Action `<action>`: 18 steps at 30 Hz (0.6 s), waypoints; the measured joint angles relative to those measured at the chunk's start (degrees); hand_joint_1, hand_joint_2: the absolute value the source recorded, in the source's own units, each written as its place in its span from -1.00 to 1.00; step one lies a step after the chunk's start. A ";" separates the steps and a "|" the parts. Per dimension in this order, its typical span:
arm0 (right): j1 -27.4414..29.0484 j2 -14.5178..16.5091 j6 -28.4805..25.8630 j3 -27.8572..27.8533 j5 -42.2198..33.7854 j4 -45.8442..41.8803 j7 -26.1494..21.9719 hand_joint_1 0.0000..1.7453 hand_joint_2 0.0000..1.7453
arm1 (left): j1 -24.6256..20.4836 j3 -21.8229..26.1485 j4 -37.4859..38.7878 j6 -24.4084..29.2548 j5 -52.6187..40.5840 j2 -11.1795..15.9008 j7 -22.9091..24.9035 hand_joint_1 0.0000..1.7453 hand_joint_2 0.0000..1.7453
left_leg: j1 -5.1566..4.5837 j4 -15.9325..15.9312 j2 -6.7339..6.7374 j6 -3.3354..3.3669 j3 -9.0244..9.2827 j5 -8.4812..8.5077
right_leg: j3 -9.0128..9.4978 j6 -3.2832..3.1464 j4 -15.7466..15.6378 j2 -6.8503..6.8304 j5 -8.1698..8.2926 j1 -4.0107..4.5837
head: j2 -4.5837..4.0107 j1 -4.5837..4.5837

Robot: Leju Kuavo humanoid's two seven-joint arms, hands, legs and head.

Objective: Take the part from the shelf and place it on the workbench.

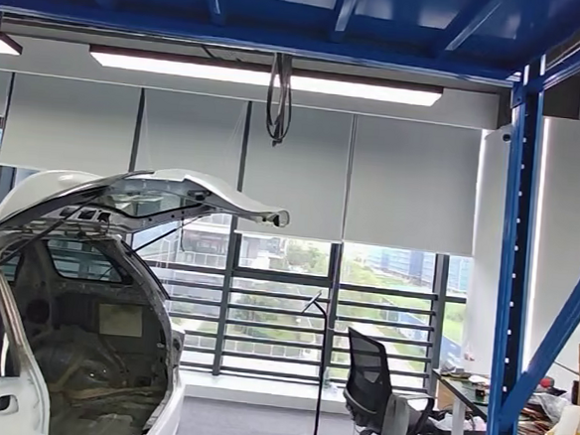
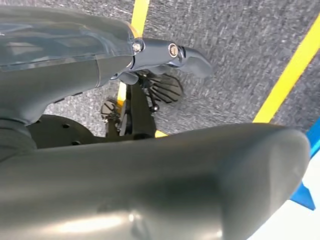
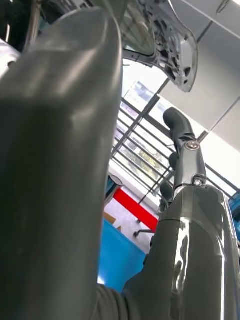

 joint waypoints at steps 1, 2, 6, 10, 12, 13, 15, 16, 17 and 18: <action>0.64 0.21 -0.04 -0.75 0.13 -0.32 -0.18 -1.00 -1.00 | 0.05 0.19 0.00 0.04 -0.15 0.02 0.00 -1.00 -1.00 | -0.07 0.00 -0.03 0.25 0.01 -0.11 | 0.10 -0.04 -0.16 -0.01 0.03 -0.01 | 0.00 -0.01; 1.18 0.49 -0.16 -1.41 0.40 -0.56 -0.29 -1.00 -1.00 | 0.07 0.33 0.00 0.09 -0.31 0.02 0.01 -1.00 -1.00 | -0.13 0.00 -0.03 0.45 0.02 -0.21 | 0.20 -0.05 -0.31 -0.03 0.04 -0.03 | 0.00 -0.01; 3.02 2.20 -2.47 -3.33 5.01 -0.80 -0.33 -1.00 1.00 | -0.02 0.78 0.00 0.42 -1.01 0.05 -0.01 -1.00 -1.00 | -0.40 0.02 -0.01 0.84 0.06 -0.45 | 0.37 0.02 -0.66 -0.03 0.07 -0.16 | 0.00 -0.02; 4.21 4.40 -5.99 -4.02 11.97 -0.78 0.50 -1.00 1.00 | -0.03 1.12 0.00 0.70 -1.62 0.06 0.15 -1.00 -1.00 | -0.69 0.06 0.00 0.98 0.07 -0.54 | 0.38 1.28 -0.76 -0.04 -0.09 -0.46 | 0.01 -0.02; 4.77 5.67 -8.28 -4.25 17.16 -0.65 1.63 -1.00 1.00 | 0.02 1.24 -0.02 1.16 -1.98 0.06 0.46 -1.00 -1.00 | -0.76 0.07 0.00 1.02 0.10 -0.57 | 0.39 1.95 -0.80 -0.03 -0.16 -0.57 | 0.00 -0.02; 5.04 6.34 -9.44 -4.33 20.14 -0.54 2.29 -1.00 1.00 | 0.09 1.34 -0.04 1.46 -2.16 0.06 0.68 -1.00 -1.00 | -0.76 0.07 0.00 1.02 0.12 -0.57 | 0.39 2.06 -0.79 -0.03 -0.17 -0.58 | 0.00 -0.01; 5.35 7.37 -11.01 -4.38 25.50 -0.25 3.70 -1.00 1.00 | 0.26 1.67 -0.08 1.99 -2.32 0.05 0.97 -1.00 -1.00 | -0.71 0.06 0.00 1.02 0.17 -0.56 | 0.36 2.08 -0.73 0.00 -0.18 -0.52 | 0.00 -0.01; 5.35 7.67 -11.42 -4.37 27.79 -0.05 4.48 -1.00 1.00 | 0.32 1.87 -0.09 2.16 -2.37 0.05 1.06 -1.00 -1.00 | -0.66 0.06 0.00 1.01 0.19 -0.56 | 0.35 2.07 -0.69 0.01 -0.19 -0.48 | 0.00 0.00; 5.31 7.90 -11.77 -4.36 30.18 0.23 5.37 -1.00 1.00 | 0.37 2.06 -0.09 2.31 -2.41 0.03 1.13 -1.00 -1.00 | -0.62 0.05 0.00 1.00 0.21 -0.55 | 0.35 2.06 -0.65 0.01 -0.21 -0.44 | 0.00 -0.01; 5.23 8.04 -12.08 -4.33 32.44 0.62 6.26 -1.00 1.00 | 0.40 2.23 -0.10 2.39 -2.49 -0.01 1.17 -1.00 -1.00 | -0.58 0.05 0.00 0.99 0.22 -0.55 | 0.35 2.05 -0.61 0.00 -0.23 -0.40 | 0.00 -0.01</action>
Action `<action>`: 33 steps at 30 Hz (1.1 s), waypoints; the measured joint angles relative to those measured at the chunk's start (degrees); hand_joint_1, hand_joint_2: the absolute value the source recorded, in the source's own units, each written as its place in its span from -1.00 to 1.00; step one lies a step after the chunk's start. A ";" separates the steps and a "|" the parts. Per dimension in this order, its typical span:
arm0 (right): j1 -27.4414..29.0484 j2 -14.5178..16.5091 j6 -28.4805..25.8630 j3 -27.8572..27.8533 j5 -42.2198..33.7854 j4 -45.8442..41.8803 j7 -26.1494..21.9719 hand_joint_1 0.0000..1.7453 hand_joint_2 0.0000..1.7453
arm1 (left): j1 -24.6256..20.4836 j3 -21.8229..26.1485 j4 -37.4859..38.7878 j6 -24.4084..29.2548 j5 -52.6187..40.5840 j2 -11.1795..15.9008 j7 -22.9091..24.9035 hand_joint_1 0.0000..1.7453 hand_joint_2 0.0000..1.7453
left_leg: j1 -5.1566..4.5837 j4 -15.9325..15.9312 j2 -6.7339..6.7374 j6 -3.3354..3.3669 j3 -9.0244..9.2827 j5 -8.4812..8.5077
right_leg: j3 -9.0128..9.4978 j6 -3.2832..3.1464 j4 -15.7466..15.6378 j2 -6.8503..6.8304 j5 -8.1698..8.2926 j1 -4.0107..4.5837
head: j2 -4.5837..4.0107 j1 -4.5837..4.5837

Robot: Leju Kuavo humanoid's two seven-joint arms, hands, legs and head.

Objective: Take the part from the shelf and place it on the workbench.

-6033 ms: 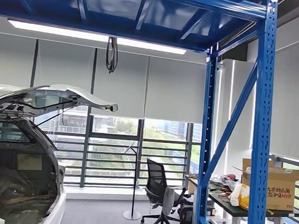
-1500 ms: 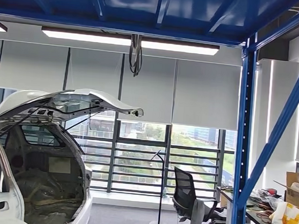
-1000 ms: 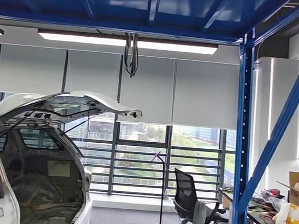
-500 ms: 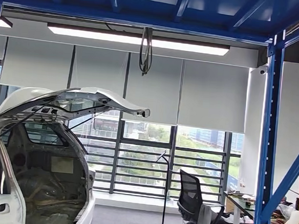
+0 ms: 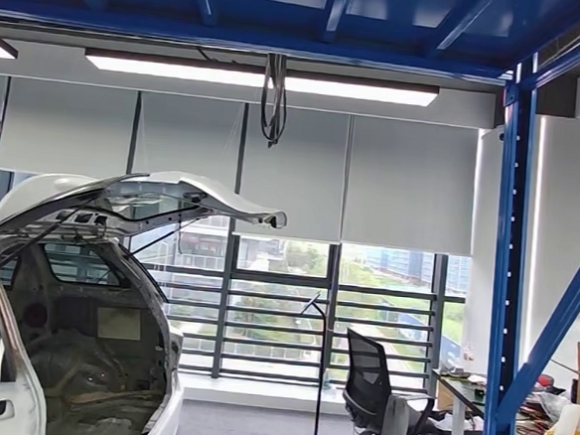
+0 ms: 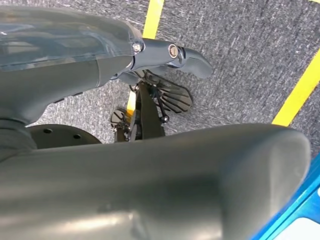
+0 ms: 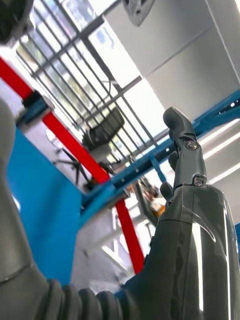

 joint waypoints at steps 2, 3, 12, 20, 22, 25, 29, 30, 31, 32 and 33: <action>-0.29 0.19 -0.49 0.13 4.30 1.12 1.92 -1.00 1.00 | 0.02 0.42 -0.01 -0.05 -0.46 -0.13 0.06 -1.00 -1.00 | 0.05 -0.01 0.00 -0.01 0.01 0.01 | 0.00 -0.02 0.07 -0.01 -0.03 0.04 | 0.00 0.00; -0.51 0.24 -0.61 0.23 6.03 1.85 2.78 -1.00 1.00 | 0.01 0.62 -0.01 -0.29 -0.85 -0.22 0.01 -1.00 -1.00 | 0.06 -0.01 0.00 -0.01 0.01 0.01 | 0.00 -0.03 0.10 -0.01 -0.05 0.05 | 0.00 0.00; -7.68 0.63 1.93 3.62 11.88 13.45 5.68 -1.00 1.00 | -0.57 0.99 -0.03 -5.50 -4.69 -0.52 -4.03 -1.00 -1.00 | 0.06 -0.02 0.02 -0.03 0.05 0.04 | 0.04 -0.06 0.18 0.04 -0.06 0.04 | 0.00 -0.01; -16.80 0.69 3.98 9.12 11.31 26.53 5.86 -1.00 1.00 | -0.86 1.14 -0.03 -6.61 -6.32 -0.22 -5.56 -1.00 -1.00 | 0.05 -0.02 0.01 -0.05 0.07 0.08 | 0.05 -0.06 0.23 0.02 -0.06 0.04 | 0.00 -0.01; -19.49 0.70 4.37 10.93 11.22 30.03 5.92 -1.00 1.00 | -1.10 1.32 -0.03 -6.62 -6.65 -0.11 -5.54 -1.00 -1.00 | 0.06 -0.02 0.02 -0.05 0.07 0.08 | 0.02 -0.06 0.24 0.03 -0.07 0.04 | 0.00 0.00; -22.42 0.86 4.28 13.20 11.28 34.26 6.09 -1.00 1.00 | -1.18 1.49 -0.03 -6.60 -6.98 -0.04 -5.48 -1.00 -1.00 | 0.06 -0.02 0.00 -0.05 0.07 0.08 | 0.02 -0.06 0.25 -0.07 -0.07 0.04 | 0.00 0.01; -23.82 1.04 4.10 14.58 11.30 36.93 6.28 -1.00 1.00 | -1.09 1.57 -0.03 -6.60 -7.14 0.02 -5.47 -1.00 -1.00 | 0.06 -0.02 0.00 -0.05 0.06 0.08 | 0.03 -0.06 0.27 -0.07 -0.07 0.04 | 0.00 0.00; -23.95 1.04 4.09 14.81 11.30 37.28 6.31 -1.00 1.00 | -1.10 1.58 -0.03 -6.60 -7.14 0.03 -5.47 -1.00 -1.00 | 0.06 -0.02 0.00 -0.05 0.06 0.08 | 0.03 -0.06 0.27 -0.07 -0.07 0.04 | 0.00 0.00; -24.07 1.04 4.09 14.98 11.30 37.55 6.34 -1.00 1.00 | -1.10 1.60 -0.03 -6.60 -7.15 0.04 -5.47 -1.00 -1.00 | 0.06 -0.02 0.00 -0.05 0.06 0.08 | 0.02 -0.06 0.27 -0.07 -0.07 0.04 | 0.00 0.00; -24.19 1.04 4.09 15.11 11.30 37.80 6.37 -1.00 1.00 | -1.10 1.62 -0.03 -6.60 -7.15 0.04 -5.47 -1.00 -1.00 | 0.06 -0.02 0.00 -0.05 0.06 0.08 | 0.02 -0.06 0.27 -0.07 -0.07 0.04 | 0.00 0.00; -24.31 1.05 4.09 15.23 11.30 38.03 6.38 -1.00 1.00 | -1.09 1.66 -0.03 -6.60 -7.15 0.05 -5.47 -1.00 -1.00 | 0.06 -0.02 0.00 -0.05 0.06 0.08 | 0.02 -0.06 0.27 -0.07 -0.07 0.04 | 0.00 0.00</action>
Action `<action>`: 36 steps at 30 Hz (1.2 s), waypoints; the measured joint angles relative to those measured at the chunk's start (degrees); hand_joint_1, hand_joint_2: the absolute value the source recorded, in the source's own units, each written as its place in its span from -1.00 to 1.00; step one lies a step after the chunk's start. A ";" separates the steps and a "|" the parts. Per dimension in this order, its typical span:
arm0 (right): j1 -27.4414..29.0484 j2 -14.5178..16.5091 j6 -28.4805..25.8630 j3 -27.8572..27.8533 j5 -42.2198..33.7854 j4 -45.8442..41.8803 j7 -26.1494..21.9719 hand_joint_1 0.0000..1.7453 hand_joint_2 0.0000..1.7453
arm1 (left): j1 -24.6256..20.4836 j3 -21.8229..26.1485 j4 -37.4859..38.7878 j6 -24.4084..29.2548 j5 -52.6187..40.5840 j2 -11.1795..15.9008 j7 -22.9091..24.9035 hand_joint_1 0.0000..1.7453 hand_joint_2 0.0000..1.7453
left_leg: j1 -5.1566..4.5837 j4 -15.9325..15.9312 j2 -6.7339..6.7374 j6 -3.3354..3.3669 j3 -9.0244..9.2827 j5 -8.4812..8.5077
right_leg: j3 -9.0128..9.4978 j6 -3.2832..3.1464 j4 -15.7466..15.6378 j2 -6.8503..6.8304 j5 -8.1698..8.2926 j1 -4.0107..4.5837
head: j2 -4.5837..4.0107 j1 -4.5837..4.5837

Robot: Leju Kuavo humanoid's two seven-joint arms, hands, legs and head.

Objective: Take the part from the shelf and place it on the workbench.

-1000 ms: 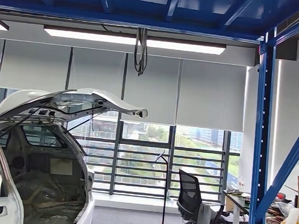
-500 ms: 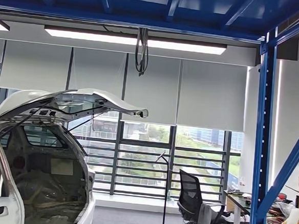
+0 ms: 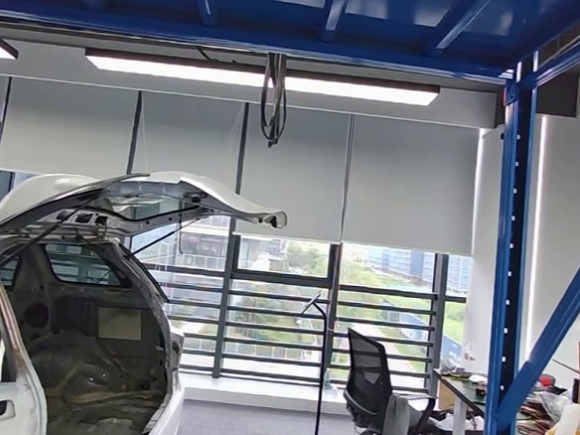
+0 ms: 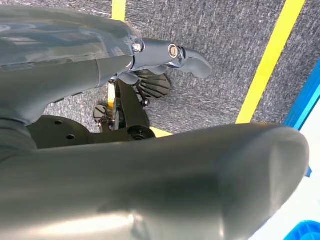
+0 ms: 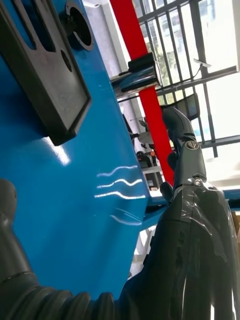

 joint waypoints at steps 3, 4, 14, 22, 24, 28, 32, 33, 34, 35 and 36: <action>-0.16 0.00 0.00 0.29 -0.02 0.52 0.01 -1.00 1.00 | 0.00 0.20 0.00 0.00 -0.01 0.02 0.00 -1.00 -1.00 | 0.00 0.00 0.00 0.00 0.00 0.00 | 0.00 0.00 0.00 0.00 0.00 0.00 | 0.00 0.00; -0.17 0.00 0.00 0.37 -0.02 0.64 0.01 -1.00 1.00 | 0.00 0.25 0.00 0.00 -0.01 0.02 0.00 -1.00 -1.00 | 0.00 0.00 0.00 0.00 0.00 0.00 | 0.00 0.00 0.00 0.00 0.00 0.00 | 0.00 0.01; -0.24 -0.01 -0.02 0.95 -0.02 1.21 0.01 -1.00 1.00 | 0.01 0.57 0.00 0.00 -0.01 0.02 0.00 -1.00 -1.00 | 0.00 0.00 0.00 0.00 0.01 0.00 | 0.00 0.00 0.01 0.00 0.00 0.00 | 0.00 0.01; -0.27 0.00 -0.02 1.19 -0.02 1.34 0.01 -1.00 1.00 | 0.01 0.64 0.00 0.00 -0.01 0.02 0.00 -1.00 -1.00 | 0.00 0.00 0.00 0.00 0.01 0.00 | 0.00 0.00 0.01 0.00 0.00 0.00 | 0.00 0.00; -0.27 -0.01 -0.02 1.20 -0.02 1.35 0.01 -1.00 1.00 | 0.01 0.64 0.00 0.00 -0.01 0.02 0.00 -1.00 -1.00 | 0.00 0.00 0.00 0.00 0.01 0.00 | 0.00 0.00 0.01 0.00 0.00 0.00 | 0.00 0.00; -0.29 -0.01 -0.02 1.22 -0.02 1.38 0.01 -1.00 1.00 | 0.01 0.66 0.00 0.00 -0.01 0.02 0.00 -1.00 -1.00 | 0.00 0.00 0.00 0.00 0.01 0.00 | 0.00 0.00 0.01 0.00 0.00 0.00 | 0.00 0.00; -0.30 -0.01 -0.02 1.23 -0.02 1.40 0.01 -1.00 1.00 | 0.01 0.67 0.00 0.00 -0.01 0.02 0.00 -1.00 -1.00 | 0.00 0.00 0.00 0.00 0.01 0.00 | 0.00 0.00 0.01 0.00 0.00 0.00 | 0.00 0.01; -0.30 -0.01 -0.02 1.23 -0.02 1.40 0.01 -1.00 1.00 | 0.01 0.67 0.00 0.00 -0.01 0.02 0.00 -1.00 -1.00 | 0.00 0.00 0.00 0.00 0.01 0.00 | 0.00 0.00 0.01 0.00 0.00 0.00 | 0.00 0.00; -0.30 -0.01 -0.02 1.24 -0.02 1.40 0.01 -1.00 1.00 | 0.01 0.67 0.00 0.00 -0.01 0.02 0.00 -1.00 -1.00 | 0.00 0.00 0.00 0.00 0.01 0.00 | 0.00 0.00 0.01 0.00 0.00 0.00 | 0.00 0.00; -0.30 0.00 -0.02 1.25 -0.02 1.40 0.01 -1.00 1.00 | 0.01 0.67 0.00 0.00 -0.01 0.02 0.00 -1.00 -1.00 | 0.00 0.00 0.00 0.00 0.01 0.00 | 0.00 0.00 0.01 0.00 0.00 0.00 | 0.00 0.00; -0.29 0.00 -0.02 1.25 -0.02 1.40 0.01 -1.00 1.00 | 0.01 0.67 0.00 0.00 -0.01 0.02 0.00 -1.00 -1.00 | 0.00 0.00 0.00 0.00 0.01 0.00 | 0.00 0.00 0.01 0.00 0.00 0.00 | 0.00 -0.01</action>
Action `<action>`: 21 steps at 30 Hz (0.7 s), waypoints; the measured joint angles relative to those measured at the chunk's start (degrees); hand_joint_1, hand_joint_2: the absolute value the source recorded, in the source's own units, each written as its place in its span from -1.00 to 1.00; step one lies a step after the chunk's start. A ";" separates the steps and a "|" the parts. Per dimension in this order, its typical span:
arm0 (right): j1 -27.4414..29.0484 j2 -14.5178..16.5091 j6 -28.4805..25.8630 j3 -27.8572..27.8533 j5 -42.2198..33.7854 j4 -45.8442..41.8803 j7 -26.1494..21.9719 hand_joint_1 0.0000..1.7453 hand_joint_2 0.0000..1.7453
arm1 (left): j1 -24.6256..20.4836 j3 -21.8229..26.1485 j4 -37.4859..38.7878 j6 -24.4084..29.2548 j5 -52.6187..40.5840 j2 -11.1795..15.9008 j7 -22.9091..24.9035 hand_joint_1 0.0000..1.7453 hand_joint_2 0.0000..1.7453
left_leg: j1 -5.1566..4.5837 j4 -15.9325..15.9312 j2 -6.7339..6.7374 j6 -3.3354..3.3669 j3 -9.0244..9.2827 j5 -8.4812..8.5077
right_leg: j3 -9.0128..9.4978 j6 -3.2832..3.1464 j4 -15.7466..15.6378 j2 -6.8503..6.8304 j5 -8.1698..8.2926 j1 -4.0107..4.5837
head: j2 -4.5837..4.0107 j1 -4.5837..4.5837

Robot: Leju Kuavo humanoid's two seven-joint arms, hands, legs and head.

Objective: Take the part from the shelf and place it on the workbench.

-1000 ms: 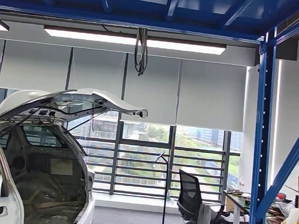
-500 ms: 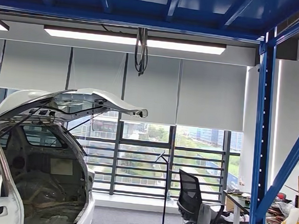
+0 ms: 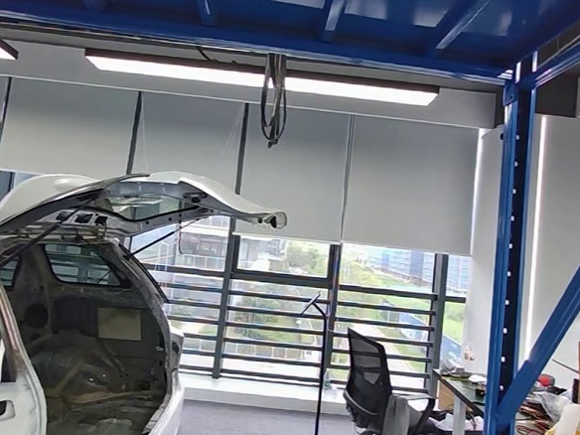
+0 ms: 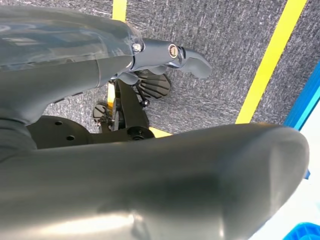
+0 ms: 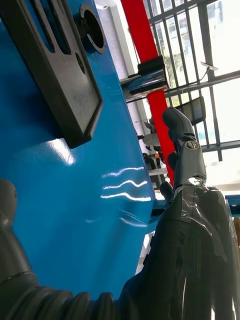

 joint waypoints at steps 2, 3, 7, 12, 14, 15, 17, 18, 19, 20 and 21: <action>0.00 0.00 0.00 0.00 0.00 0.00 0.00 -1.00 1.00 | 0.00 0.00 0.00 0.00 0.00 0.00 0.00 -1.00 -1.00 | 0.00 0.00 0.00 0.00 0.00 0.00 | 0.00 0.00 0.00 0.00 0.00 0.00 | 0.00 0.01; 0.00 -0.01 0.00 0.00 0.00 0.00 0.00 -1.00 1.00 | 0.00 0.00 0.00 0.00 0.00 0.00 0.00 -1.00 -1.00 | 0.00 0.00 0.00 0.00 0.00 0.00 | 0.00 0.00 0.00 0.00 0.00 0.00 | 0.00 0.00; 0.00 -0.01 0.00 0.00 -0.01 0.00 0.00 -1.00 1.00 | 0.00 0.00 0.00 0.00 0.00 0.00 0.00 -1.00 -1.00 | 0.00 0.00 0.00 0.00 0.00 0.00 | 0.00 0.00 0.00 0.00 0.00 0.00 | 0.00 0.02; 0.00 0.00 0.00 0.01 -0.01 0.00 0.00 -1.00 1.00 | 0.01 0.00 0.00 0.00 0.00 0.00 0.00 -1.00 -1.00 | 0.00 0.00 0.00 0.00 0.00 0.00 | 0.00 0.00 0.00 0.00 0.00 0.00 | 0.00 0.00; 0.00 -0.01 0.00 0.01 -0.02 0.00 0.00 -1.00 1.00 | 0.01 0.00 0.00 0.00 0.00 0.00 0.00 -1.00 -1.00 | 0.00 0.00 0.00 0.00 0.00 0.00 | 0.00 0.00 0.00 0.00 0.00 0.00 | 0.00 0.00; 0.00 -0.01 0.00 0.02 -0.02 0.00 0.00 -1.00 1.00 | 0.02 0.00 0.00 0.00 0.00 0.00 0.00 -1.00 -1.00 | 0.00 0.00 0.00 0.00 0.00 0.00 | 0.00 0.00 0.00 0.00 0.00 0.00 | 0.00 0.00; 0.00 -0.01 0.00 0.02 -0.02 0.00 0.00 -1.00 1.00 | 0.02 0.00 0.00 0.00 0.00 0.00 0.00 -1.00 -1.00 | 0.00 0.00 0.00 0.00 0.00 0.00 | 0.00 0.00 0.00 0.00 0.00 0.00 | 0.00 0.01; 0.00 -0.01 0.00 0.02 -0.02 0.00 0.00 -1.00 1.00 | 0.02 0.00 0.00 0.00 0.00 0.00 0.00 -1.00 -1.00 | 0.00 0.00 0.00 0.00 0.00 0.00 | 0.00 0.00 0.00 0.00 0.00 0.00 | 0.00 0.01; 0.00 -0.01 0.00 0.02 -0.02 0.00 0.00 -1.00 1.00 | 0.02 0.00 0.00 0.00 0.00 0.00 0.00 -1.00 -1.00 | 0.00 0.00 0.00 0.00 0.00 0.00 | 0.00 0.00 0.00 0.00 0.00 0.00 | 0.00 0.01; 0.00 -0.01 0.00 0.02 -0.02 0.00 0.00 -1.00 1.00 | 0.02 0.00 0.00 0.00 0.00 0.00 0.00 -1.00 -1.00 | 0.00 0.00 0.00 0.00 0.00 0.00 | 0.00 0.00 0.00 0.00 0.00 0.00 | 0.00 0.00; 0.00 -0.01 0.00 0.02 -0.02 0.00 0.00 -1.00 1.00 | 0.02 0.00 0.00 0.00 0.00 0.00 0.00 -1.00 -1.00 | 0.00 0.00 0.00 0.00 0.00 0.00 | 0.00 0.00 0.00 0.00 0.00 0.00 | 0.00 0.01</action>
